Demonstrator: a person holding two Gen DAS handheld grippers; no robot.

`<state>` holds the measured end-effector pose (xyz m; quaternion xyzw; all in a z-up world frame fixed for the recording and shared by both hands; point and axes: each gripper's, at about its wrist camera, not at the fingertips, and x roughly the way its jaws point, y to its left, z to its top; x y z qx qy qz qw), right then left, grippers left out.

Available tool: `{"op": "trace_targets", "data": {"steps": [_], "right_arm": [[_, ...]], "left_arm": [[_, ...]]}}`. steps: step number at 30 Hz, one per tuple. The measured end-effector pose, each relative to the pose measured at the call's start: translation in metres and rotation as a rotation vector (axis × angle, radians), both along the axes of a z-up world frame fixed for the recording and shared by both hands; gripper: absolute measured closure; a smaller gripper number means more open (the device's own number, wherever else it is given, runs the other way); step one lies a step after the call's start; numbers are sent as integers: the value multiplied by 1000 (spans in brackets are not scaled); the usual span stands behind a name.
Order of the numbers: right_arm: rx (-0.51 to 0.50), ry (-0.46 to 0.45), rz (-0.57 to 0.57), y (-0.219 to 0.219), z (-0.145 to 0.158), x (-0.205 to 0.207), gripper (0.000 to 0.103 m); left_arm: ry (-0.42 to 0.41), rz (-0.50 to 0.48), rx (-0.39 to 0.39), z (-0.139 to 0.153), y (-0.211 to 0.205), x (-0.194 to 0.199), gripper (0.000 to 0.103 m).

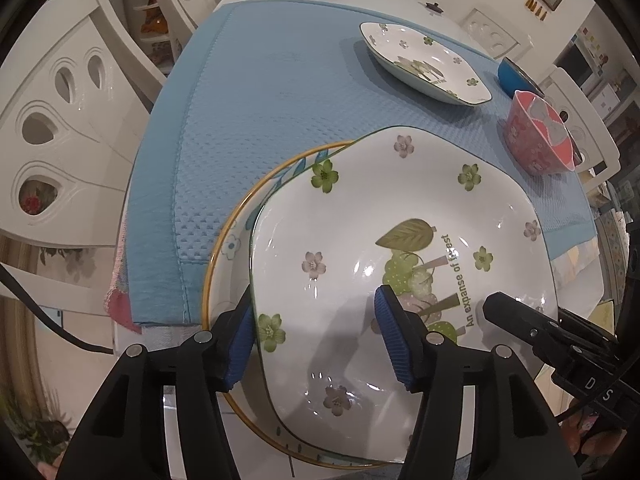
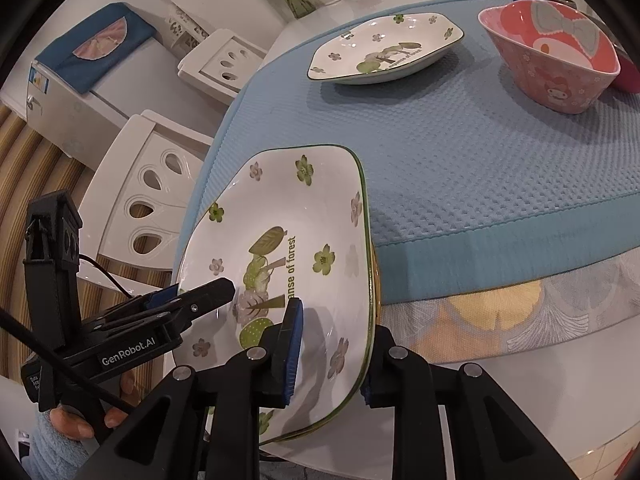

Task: Organize plates and bowls
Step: 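Lower the large hexagonal plate with left while right lowers its plate onto the round plate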

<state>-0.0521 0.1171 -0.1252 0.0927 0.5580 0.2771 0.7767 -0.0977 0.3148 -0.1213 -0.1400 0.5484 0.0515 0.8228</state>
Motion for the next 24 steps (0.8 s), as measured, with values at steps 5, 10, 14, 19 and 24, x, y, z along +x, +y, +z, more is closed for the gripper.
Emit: {"op": "trace_targets", "data": {"steps": [5, 10, 14, 19, 24], "right_arm": [[10, 5, 7, 1, 0, -1, 73], [20, 2, 23, 4, 1, -3, 66], [22, 4, 27, 5, 1, -3, 64], [28, 17, 26, 4, 1, -3, 63], [30, 23, 25, 5, 1, -3, 63]], "left_arm": [[0, -11, 6, 0, -2, 0, 45], [-1, -7, -2, 0, -2, 0, 44], [0, -3, -7, 0, 0, 0, 44], [3, 0, -9, 0, 0, 0, 44], [1, -3, -8, 0, 0, 1, 44]]}}
